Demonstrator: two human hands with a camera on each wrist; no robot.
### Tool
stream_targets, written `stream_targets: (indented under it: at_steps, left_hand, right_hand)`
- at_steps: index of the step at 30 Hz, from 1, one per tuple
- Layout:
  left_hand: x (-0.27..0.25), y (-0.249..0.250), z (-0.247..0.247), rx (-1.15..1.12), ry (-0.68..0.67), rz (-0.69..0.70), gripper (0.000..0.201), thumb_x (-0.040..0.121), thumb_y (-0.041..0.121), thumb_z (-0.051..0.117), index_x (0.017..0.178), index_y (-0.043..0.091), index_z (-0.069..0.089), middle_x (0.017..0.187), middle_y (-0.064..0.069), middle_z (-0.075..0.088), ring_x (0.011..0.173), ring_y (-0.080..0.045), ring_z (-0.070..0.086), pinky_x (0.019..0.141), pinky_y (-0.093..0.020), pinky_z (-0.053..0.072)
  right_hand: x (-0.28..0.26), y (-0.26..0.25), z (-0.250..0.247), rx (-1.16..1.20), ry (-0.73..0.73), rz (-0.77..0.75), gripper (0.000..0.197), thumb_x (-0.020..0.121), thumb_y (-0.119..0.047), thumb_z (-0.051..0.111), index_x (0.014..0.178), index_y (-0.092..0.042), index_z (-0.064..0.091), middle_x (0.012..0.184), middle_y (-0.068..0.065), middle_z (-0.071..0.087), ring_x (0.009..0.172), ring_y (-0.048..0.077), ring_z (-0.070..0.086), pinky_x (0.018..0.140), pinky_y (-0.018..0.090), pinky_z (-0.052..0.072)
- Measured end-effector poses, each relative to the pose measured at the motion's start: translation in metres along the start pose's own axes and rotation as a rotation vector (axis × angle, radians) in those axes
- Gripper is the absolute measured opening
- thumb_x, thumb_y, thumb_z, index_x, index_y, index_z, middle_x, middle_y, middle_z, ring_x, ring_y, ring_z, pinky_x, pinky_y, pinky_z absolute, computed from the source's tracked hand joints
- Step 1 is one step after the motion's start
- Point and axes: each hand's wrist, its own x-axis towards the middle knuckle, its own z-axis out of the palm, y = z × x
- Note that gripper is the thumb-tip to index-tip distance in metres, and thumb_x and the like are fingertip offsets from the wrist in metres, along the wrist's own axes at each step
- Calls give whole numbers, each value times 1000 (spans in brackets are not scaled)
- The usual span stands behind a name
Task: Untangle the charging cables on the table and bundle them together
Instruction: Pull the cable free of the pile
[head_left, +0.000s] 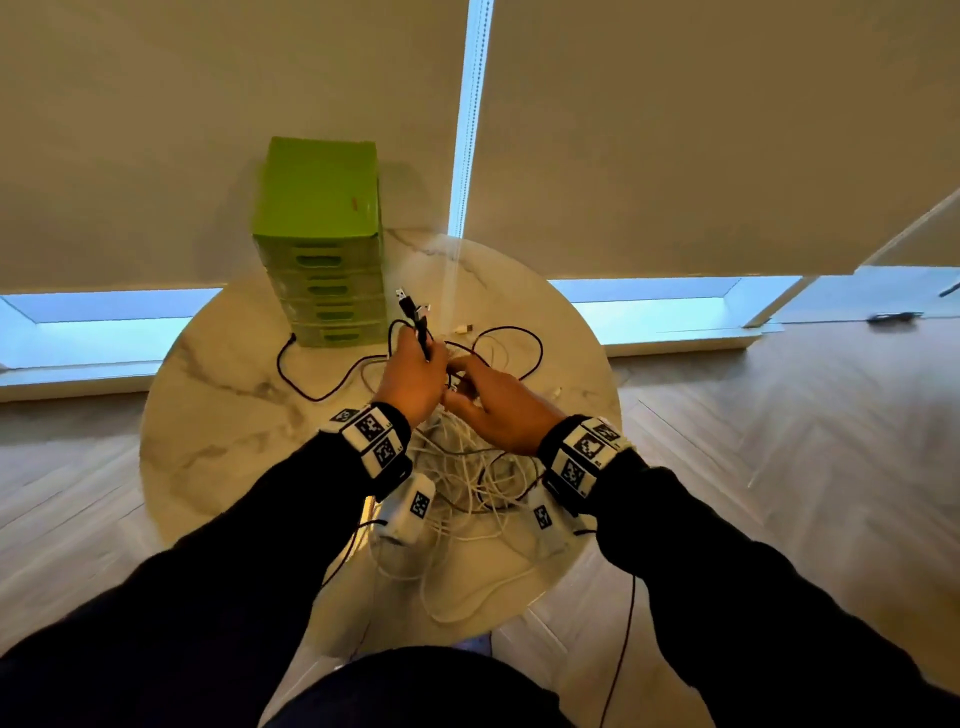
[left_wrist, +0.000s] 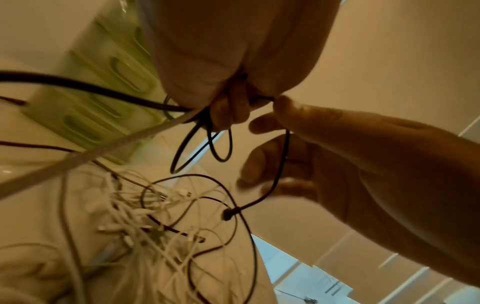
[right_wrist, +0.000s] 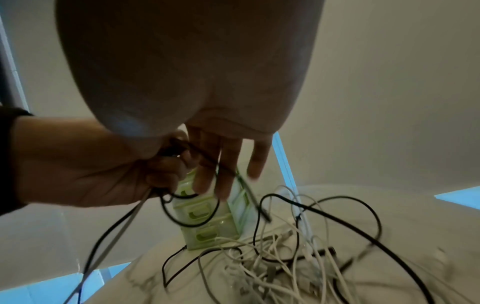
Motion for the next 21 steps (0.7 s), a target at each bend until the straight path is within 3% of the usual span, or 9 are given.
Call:
stream_targets:
  at_steps: [2,3,5,6,8,10,13,18,21]
  left_hand:
    - [-2,12,17,-59,-55,20,39,105,28,44,141,14,40,109,-1,59,104,-28,62,95,-41,50]
    - [-4,17,25,-80,-76,32,43,105,32,45,145,18,38,109,5,57,103,-24,61,96,-39,49]
    - [-6,24,41,-87,-103,46,47,103,43,46,147,26,36,98,7,56,95,-26,62,86,-37,49]
    - [-7,26,50,-113,-122,43,45,103,46,46,144,30,37,87,5,54,82,-27,62,74,-36,49]
    - [-10,31,65,-296,-175,0,25,105,47,43,123,31,47,70,4,42,53,-15,46,53,-29,40]
    - [-17,42,80,-521,-278,-87,26,106,47,39,92,25,45,67,5,34,46,-8,28,45,-24,28]
    - [-26,52,101,-665,-413,-136,38,108,42,38,76,22,34,60,7,32,44,-6,20,42,-21,21]
    - [-35,55,133,-747,-489,-182,40,108,42,36,74,22,32,57,8,29,47,-7,21,45,-21,22]
    - [-38,55,150,-749,-487,-236,39,109,41,36,74,22,33,56,8,29,47,-7,25,46,-22,26]
  right_hand:
    - [-16,6,-4,104,16,25,31,108,-35,39,125,-12,49,89,-1,61,72,15,54,66,31,41]
    - [-23,11,-8,112,59,43,28,108,-34,36,118,-12,50,83,0,59,68,17,53,62,32,39]
    - [-39,31,-15,86,135,121,28,108,-37,34,111,-14,51,86,6,64,72,25,57,66,37,43]
    - [-49,45,-19,56,149,172,29,108,-37,34,110,-15,52,90,7,67,76,28,59,70,39,46]
    - [-69,77,-28,-14,124,296,29,108,-34,35,109,-13,55,95,9,68,84,32,63,78,42,50]
    - [-95,110,-38,-16,79,517,25,105,-29,38,110,-15,58,93,11,67,85,34,67,81,43,54]
    - [-128,137,-39,2,-54,742,26,96,-27,46,119,-23,56,99,9,68,89,29,68,87,41,56]
    - [-146,116,-20,155,-212,558,34,89,-17,60,123,-24,60,103,6,69,99,24,66,91,35,54]
    - [-143,103,-8,191,-225,431,44,92,-31,68,133,-22,54,116,5,62,101,22,63,91,35,53]
